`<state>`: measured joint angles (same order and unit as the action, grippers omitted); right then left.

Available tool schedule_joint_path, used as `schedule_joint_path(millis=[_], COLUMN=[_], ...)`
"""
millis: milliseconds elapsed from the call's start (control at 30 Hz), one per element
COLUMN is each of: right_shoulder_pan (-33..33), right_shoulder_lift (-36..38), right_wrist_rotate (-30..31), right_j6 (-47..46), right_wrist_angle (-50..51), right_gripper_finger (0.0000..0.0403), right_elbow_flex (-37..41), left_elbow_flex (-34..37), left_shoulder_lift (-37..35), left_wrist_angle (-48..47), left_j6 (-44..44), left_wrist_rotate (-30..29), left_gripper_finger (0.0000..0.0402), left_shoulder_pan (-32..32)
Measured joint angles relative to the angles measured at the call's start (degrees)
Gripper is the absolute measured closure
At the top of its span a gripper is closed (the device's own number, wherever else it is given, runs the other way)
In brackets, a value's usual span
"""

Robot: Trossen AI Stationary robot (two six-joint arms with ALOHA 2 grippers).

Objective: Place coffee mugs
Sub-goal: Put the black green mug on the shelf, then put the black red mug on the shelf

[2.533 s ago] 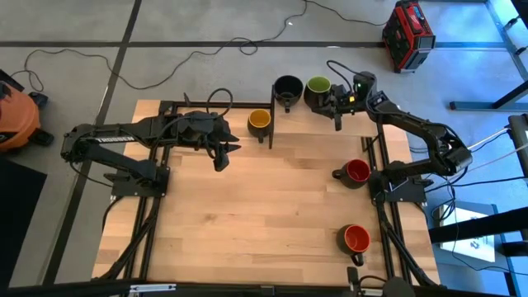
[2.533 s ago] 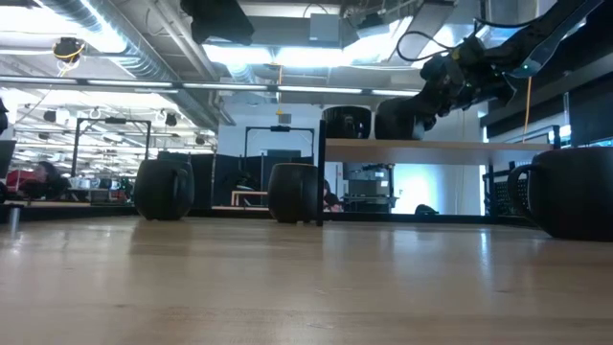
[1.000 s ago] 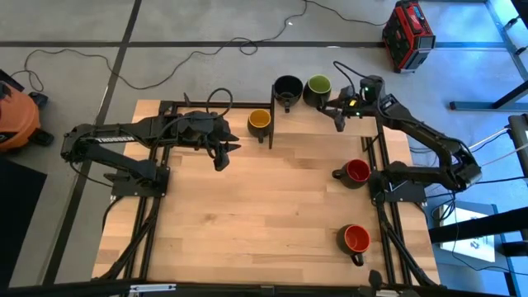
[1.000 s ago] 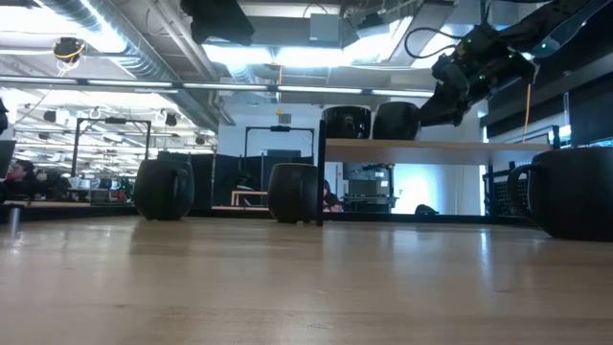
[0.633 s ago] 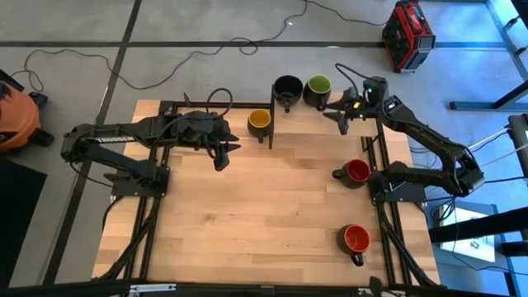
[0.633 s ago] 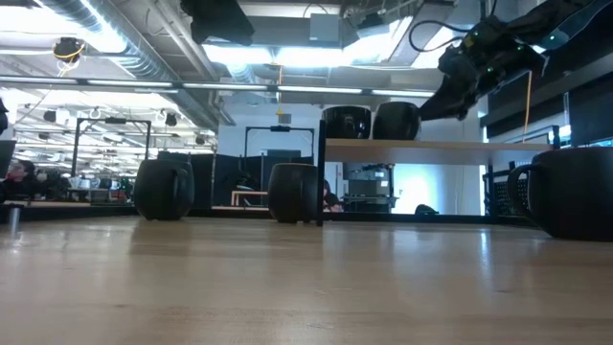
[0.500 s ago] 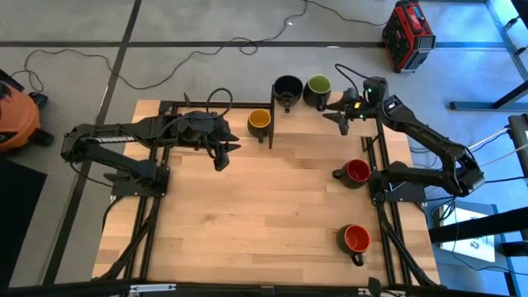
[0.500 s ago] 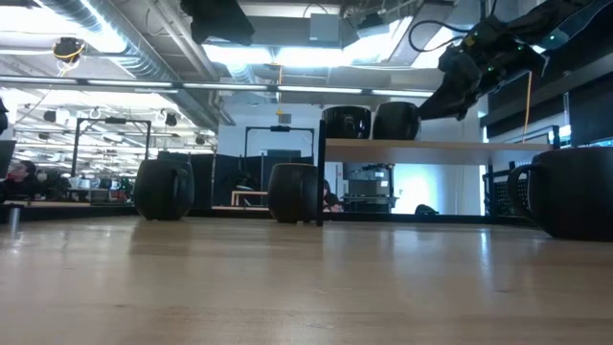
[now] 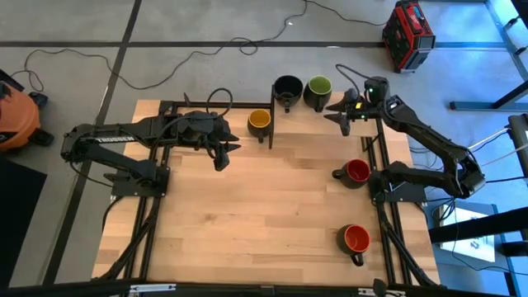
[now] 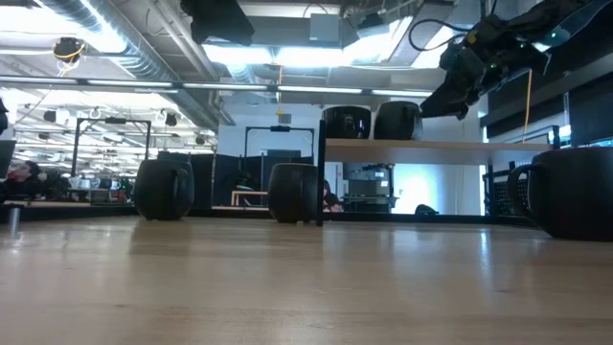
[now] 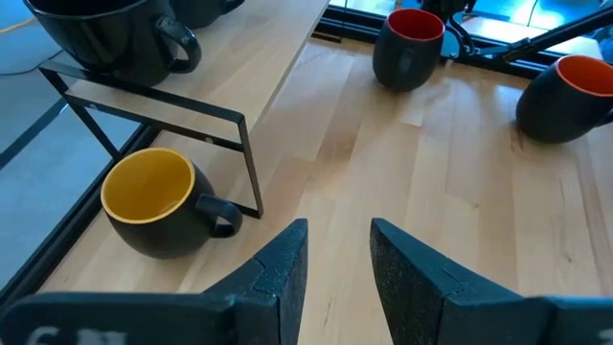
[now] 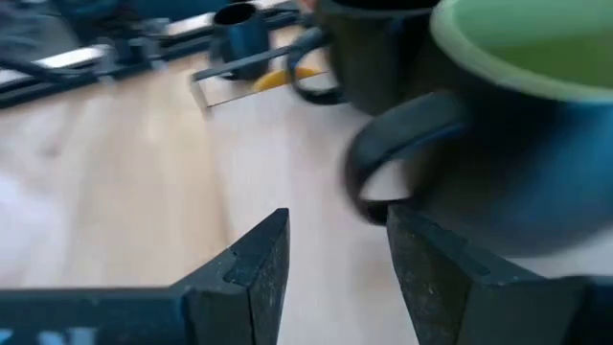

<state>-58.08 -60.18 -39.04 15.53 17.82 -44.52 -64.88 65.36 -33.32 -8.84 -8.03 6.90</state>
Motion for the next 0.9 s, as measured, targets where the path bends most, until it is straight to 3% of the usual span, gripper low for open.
schedule_joint_path(millis=[200,467,700,900], right_shoulder_pan=[1.5,15.2,32.7,45.3], right_shoulder_lift=[4.6,10.7,11.0,9.8], right_wrist_rotate=[1.6,3.6,14.0,24.9], right_j6=[-1.4,-8.9,-17.7,-30.5], right_wrist_angle=[11.9,17.6,19.4,22.4], right_gripper_finger=[0.0237,0.0237,0.0237,0.0237], right_elbow_flex=[-6.4,-8.2,-8.2,-8.2], left_elbow_flex=[0.0,0.0,0.0,0.0], left_shoulder_lift=[0.0,0.0,0.0,0.0], left_wrist_angle=[0.0,0.0,-0.5,-3.1], left_j6=[0.0,0.0,0.4,0.4], left_wrist_rotate=[-0.8,-2.3,-1.9,3.7], left_gripper_finger=[0.0292,0.0292,0.0292,0.0292], left_shoulder_pan=[0.0,-0.4,-1.5,-2.2])
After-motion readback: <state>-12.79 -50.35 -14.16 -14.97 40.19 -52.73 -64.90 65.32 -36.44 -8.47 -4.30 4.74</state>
